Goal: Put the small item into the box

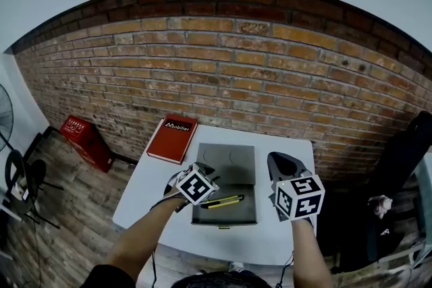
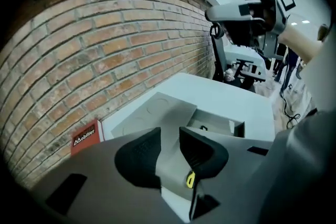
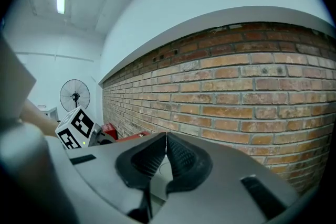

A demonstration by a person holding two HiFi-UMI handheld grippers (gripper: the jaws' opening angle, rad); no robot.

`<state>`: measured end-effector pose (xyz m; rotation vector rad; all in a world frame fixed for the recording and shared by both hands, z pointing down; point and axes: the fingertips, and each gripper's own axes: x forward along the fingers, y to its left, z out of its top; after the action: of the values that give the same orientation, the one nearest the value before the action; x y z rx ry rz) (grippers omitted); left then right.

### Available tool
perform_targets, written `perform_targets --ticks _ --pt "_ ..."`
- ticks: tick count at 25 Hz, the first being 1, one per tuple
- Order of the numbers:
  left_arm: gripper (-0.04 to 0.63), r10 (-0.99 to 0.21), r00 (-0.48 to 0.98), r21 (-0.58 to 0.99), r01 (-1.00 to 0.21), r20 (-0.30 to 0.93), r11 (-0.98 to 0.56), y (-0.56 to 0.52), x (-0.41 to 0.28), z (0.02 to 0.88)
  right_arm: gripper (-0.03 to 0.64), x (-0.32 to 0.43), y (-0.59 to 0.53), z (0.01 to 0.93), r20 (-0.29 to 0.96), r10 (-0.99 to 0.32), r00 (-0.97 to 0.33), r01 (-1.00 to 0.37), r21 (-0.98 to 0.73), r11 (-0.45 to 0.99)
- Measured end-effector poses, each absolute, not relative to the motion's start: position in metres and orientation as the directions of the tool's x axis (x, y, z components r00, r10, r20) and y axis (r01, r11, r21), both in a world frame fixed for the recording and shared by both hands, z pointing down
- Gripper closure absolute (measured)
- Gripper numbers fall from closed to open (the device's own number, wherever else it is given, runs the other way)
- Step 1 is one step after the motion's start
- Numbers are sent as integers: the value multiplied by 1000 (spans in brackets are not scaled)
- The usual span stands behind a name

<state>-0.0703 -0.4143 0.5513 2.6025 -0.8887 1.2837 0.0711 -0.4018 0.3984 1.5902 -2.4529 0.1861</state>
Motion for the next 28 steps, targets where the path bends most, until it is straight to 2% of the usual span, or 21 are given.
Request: perform_targets --ticks 14,21,28 --pt "485 -692 515 -112 -757 506 -644 -447 -114 446 597 69 -400 376 206 -897 -391 -916 10 402" --pt "500 -813 436 -137 -844 387 -518 -445 -147 409 597 68 -397 366 186 -902 -390 -916 23 401" --pt "537 -876 366 -71 -911 313 -406 -436 -179 391 597 69 -394 356 169 -903 -396 -913 34 407"
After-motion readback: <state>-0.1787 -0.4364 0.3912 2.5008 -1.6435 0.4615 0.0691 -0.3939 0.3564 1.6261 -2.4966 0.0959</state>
